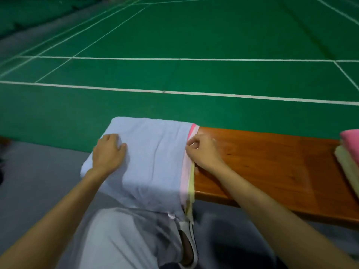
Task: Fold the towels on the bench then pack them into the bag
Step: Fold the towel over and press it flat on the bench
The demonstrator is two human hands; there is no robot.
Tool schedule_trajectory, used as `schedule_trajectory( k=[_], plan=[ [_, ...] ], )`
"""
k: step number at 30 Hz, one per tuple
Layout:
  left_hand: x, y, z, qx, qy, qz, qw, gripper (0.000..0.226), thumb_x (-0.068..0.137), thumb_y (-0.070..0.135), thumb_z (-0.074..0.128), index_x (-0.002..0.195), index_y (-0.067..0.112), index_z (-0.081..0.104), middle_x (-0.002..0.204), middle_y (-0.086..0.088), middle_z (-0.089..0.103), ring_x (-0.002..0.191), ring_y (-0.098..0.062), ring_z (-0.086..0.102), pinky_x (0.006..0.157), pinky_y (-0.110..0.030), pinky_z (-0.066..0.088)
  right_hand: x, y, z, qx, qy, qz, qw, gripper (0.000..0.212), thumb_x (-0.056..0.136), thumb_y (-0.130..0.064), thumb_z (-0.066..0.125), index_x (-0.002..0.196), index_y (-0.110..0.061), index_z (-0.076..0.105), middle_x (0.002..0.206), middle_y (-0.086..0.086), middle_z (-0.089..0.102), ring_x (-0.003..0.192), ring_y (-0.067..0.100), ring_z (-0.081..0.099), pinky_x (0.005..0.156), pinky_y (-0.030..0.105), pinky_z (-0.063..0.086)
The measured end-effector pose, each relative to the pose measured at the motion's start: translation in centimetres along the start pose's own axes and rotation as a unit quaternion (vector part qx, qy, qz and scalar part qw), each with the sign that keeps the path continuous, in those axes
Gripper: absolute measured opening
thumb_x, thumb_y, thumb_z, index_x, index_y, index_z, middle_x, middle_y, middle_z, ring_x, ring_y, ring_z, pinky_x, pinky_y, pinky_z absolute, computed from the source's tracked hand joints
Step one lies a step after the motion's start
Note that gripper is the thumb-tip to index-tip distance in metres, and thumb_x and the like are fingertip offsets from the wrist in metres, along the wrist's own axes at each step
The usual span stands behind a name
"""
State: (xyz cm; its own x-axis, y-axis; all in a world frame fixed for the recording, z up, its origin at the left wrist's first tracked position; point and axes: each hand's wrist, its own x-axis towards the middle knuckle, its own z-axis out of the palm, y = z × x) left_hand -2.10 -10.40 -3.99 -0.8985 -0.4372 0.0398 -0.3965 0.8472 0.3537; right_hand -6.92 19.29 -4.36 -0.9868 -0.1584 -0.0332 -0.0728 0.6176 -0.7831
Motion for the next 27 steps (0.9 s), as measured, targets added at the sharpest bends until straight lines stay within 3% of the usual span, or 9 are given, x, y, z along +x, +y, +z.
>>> schedule_trajectory(
  k=[3,6,11,14,18,21,23,25,27],
  plan=[
    [1.2,-2.7,-0.1,-0.062,0.07,-0.082,0.992,0.041,0.087,0.041,0.055,0.086,0.002,0.065,0.091,-0.029,0.065,0.087,-0.046,0.061,0.078,-0.049,0.049,1.5,-0.6,1.9,-0.034,0.023,0.043,0.998,0.028,0.079,-0.037,0.07,0.065,-0.013,0.071,0.059,0.002,0.067,0.066,0.022,0.069,0.071,0.036,0.06],
    [1.1,-3.1,-0.5,-0.141,0.127,-0.168,0.967,0.028,0.087,0.036,0.069,0.095,0.011,0.076,0.095,-0.016,0.074,0.091,-0.039,0.066,0.083,-0.043,0.052,2.3,-1.2,2.5,-0.091,0.04,0.092,0.991,0.05,0.063,-0.06,0.066,0.064,-0.01,0.067,0.067,0.008,0.067,0.068,0.028,0.067,0.063,0.033,0.056],
    [1.7,-2.9,0.0,-0.159,0.17,-0.163,0.959,0.012,0.089,0.019,0.07,0.092,0.012,0.08,0.09,-0.013,0.076,0.081,-0.034,0.067,0.072,-0.033,0.048,2.8,-2.2,3.2,-0.105,0.041,0.086,0.99,0.009,0.073,-0.024,0.072,0.067,-0.017,0.071,0.076,0.001,0.071,0.077,0.023,0.068,0.066,0.031,0.057],
    [1.7,-2.6,0.0,-0.123,0.198,-0.138,0.963,0.013,0.091,0.016,0.067,0.093,0.011,0.079,0.101,-0.014,0.072,0.082,-0.033,0.062,0.069,-0.034,0.042,2.3,-2.2,3.2,-0.101,0.07,0.032,0.992,0.01,0.076,-0.016,0.069,0.067,-0.016,0.072,0.072,0.001,0.07,0.071,0.022,0.067,0.065,0.037,0.06],
    [1.0,-2.2,-0.9,-0.096,0.253,-0.07,0.96,0.014,0.095,0.019,0.067,0.093,0.009,0.075,0.109,-0.013,0.064,0.096,-0.033,0.06,0.073,-0.035,0.04,1.6,-2.2,2.4,-0.106,0.108,-0.039,0.988,0.012,0.084,-0.014,0.066,0.073,-0.013,0.071,0.075,0.003,0.069,0.072,0.023,0.063,0.061,0.033,0.052],
    [0.4,-1.1,-2.0,-0.128,0.304,-0.021,0.944,0.014,0.096,0.02,0.064,0.091,0.008,0.071,0.105,-0.01,0.062,0.095,-0.026,0.059,0.075,-0.032,0.04,0.9,-2.8,0.8,-0.051,0.17,-0.096,0.979,0.015,0.089,-0.012,0.064,0.074,-0.014,0.06,0.072,-0.005,0.055,0.068,0.016,0.052,0.055,0.024,0.035],
    [0.3,-0.2,-2.8,-0.176,0.333,0.018,0.926,0.015,0.097,0.021,0.061,0.093,0.008,0.068,0.103,-0.008,0.06,0.089,-0.019,0.057,0.077,-0.03,0.043,0.7,-2.8,0.1,0.017,0.215,-0.103,0.971,0.016,0.091,-0.011,0.062,0.077,-0.016,0.055,0.074,-0.005,0.052,0.067,0.014,0.048,0.057,0.02,0.034],
    [0.6,0.8,-3.3,-0.24,0.305,0.005,0.922,0.013,0.099,0.021,0.057,0.095,0.01,0.063,0.099,-0.006,0.06,0.087,-0.016,0.055,0.079,-0.029,0.045,1.1,-2.4,-0.1,0.145,0.196,-0.011,0.97,0.016,0.095,-0.01,0.055,0.08,-0.016,0.054,0.077,-0.001,0.056,0.069,0.015,0.05,0.061,0.027,0.041],
    [1.2,1.9,-3.4,-0.283,0.21,-0.069,0.933,0.015,0.103,0.02,0.049,0.091,0.012,0.054,0.088,-0.004,0.056,0.079,-0.02,0.05,0.072,-0.033,0.042,1.4,-2.0,-0.7,0.333,0.109,0.12,0.929,0.017,0.097,-0.007,0.044,0.087,-0.011,0.057,0.081,0.005,0.061,0.072,0.022,0.053,0.062,0.032,0.046]
  ],
)
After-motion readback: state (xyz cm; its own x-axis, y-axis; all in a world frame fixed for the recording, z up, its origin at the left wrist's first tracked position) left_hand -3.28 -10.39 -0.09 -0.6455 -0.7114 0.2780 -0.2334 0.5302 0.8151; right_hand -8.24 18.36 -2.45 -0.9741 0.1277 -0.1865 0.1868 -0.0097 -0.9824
